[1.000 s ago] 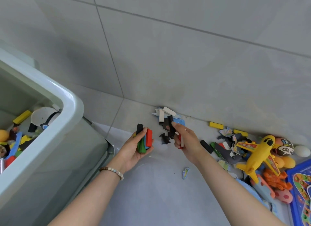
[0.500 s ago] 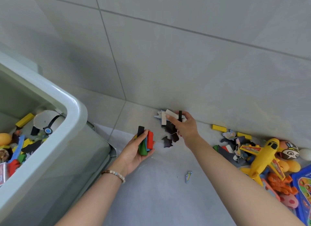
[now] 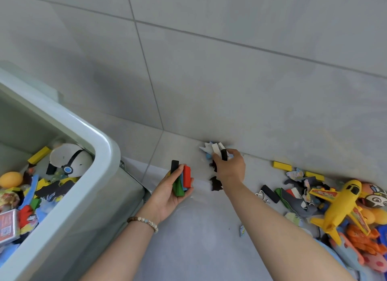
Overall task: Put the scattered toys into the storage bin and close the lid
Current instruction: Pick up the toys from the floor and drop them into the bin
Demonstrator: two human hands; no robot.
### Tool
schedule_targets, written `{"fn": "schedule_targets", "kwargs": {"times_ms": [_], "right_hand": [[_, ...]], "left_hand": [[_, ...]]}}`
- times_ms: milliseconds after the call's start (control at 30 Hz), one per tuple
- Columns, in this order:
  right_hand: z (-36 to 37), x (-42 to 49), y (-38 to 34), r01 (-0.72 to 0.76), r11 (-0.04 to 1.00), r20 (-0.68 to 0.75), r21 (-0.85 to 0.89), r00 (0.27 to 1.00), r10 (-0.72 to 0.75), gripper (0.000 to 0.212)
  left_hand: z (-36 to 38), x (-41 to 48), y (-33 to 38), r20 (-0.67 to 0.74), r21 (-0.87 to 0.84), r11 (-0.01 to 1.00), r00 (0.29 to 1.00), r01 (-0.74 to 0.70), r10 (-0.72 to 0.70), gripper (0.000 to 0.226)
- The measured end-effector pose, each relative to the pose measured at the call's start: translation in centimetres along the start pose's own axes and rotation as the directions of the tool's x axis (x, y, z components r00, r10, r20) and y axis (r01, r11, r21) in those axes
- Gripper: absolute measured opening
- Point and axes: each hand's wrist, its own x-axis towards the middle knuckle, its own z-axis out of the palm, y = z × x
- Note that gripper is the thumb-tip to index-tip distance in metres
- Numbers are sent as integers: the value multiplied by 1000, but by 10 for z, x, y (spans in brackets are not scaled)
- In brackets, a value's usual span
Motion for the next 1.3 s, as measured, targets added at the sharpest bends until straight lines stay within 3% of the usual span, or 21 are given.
{"fn": "schedule_targets", "kwargs": {"times_ms": [400,800,1067,1200,1300], "right_hand": [[-18,11,7,1,999,164,-53,986,8,24],[-49,-2,-5,-255,963,279,84,934,223,31],[-162,-75,-108,-57,988,278,145,960,15,39],[-198,-134,-181,71,983,282,167,952,-117,40],[-196,-189,-224,127,979,333,160,927,-174,37]], "left_hand": [[5,-3,-2,-2,29,1000,1000,-1,1,30],[21,-16,-4,5,82,997,1000,-14,13,31],[99,-110,36,184,223,966,979,-128,87,23],[119,-193,65,280,171,960,945,-221,168,19],[103,-252,97,276,103,948,924,-300,263,25]]}}
